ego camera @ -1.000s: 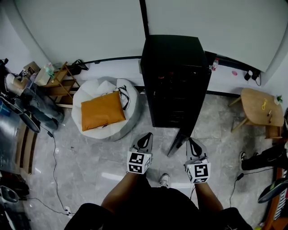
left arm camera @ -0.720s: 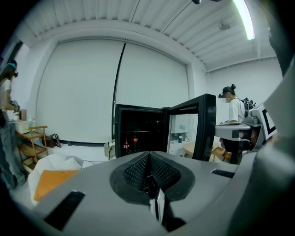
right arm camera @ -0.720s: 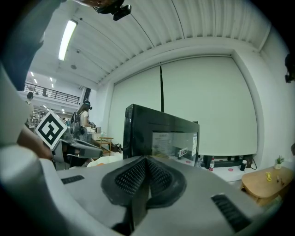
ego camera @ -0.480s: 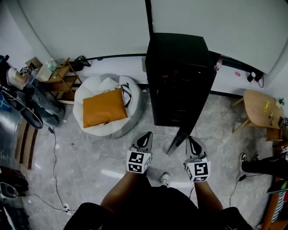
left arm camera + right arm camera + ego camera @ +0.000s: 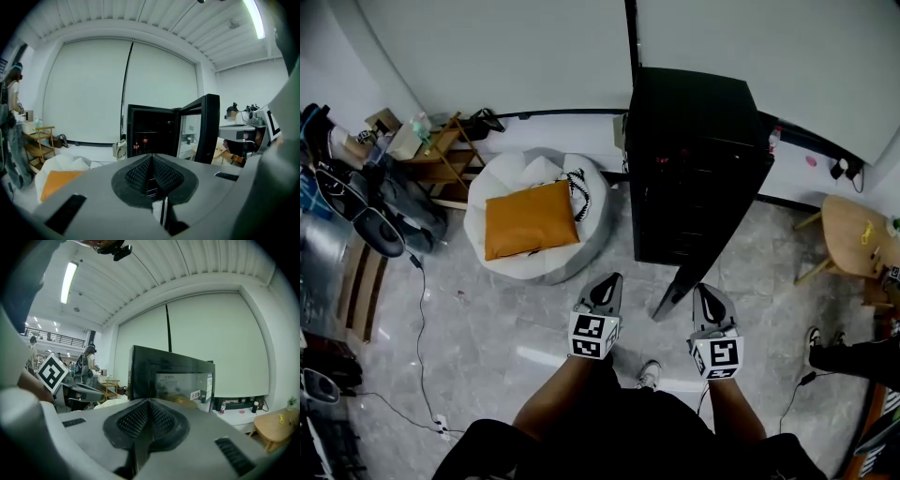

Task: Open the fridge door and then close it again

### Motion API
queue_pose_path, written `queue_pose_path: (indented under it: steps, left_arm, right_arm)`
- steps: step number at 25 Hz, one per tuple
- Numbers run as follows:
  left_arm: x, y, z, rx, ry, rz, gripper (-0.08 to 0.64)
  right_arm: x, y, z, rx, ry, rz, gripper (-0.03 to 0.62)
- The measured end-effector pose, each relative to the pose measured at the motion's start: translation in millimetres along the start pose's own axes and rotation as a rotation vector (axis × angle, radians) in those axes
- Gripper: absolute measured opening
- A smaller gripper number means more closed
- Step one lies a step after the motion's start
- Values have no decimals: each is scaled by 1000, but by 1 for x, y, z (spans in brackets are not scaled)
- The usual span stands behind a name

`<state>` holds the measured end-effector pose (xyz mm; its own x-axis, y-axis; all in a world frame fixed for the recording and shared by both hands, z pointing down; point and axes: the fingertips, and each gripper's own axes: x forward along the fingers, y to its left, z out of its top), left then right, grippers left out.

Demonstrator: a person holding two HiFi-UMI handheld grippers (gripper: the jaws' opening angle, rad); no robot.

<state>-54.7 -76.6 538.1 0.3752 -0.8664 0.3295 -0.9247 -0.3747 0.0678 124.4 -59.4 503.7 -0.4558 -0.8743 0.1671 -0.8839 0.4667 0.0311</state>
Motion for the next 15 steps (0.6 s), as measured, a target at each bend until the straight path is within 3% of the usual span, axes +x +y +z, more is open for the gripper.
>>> queue_pose_path:
  steps: [7,15]
  left_arm:
    - [9,26,-2,12,12,43,23]
    - [22,40,11,13,19,18,23]
  right_arm:
    - [23,12,4,-5,-1,26,20]
    - [48,25,8,-24,5,41,20]
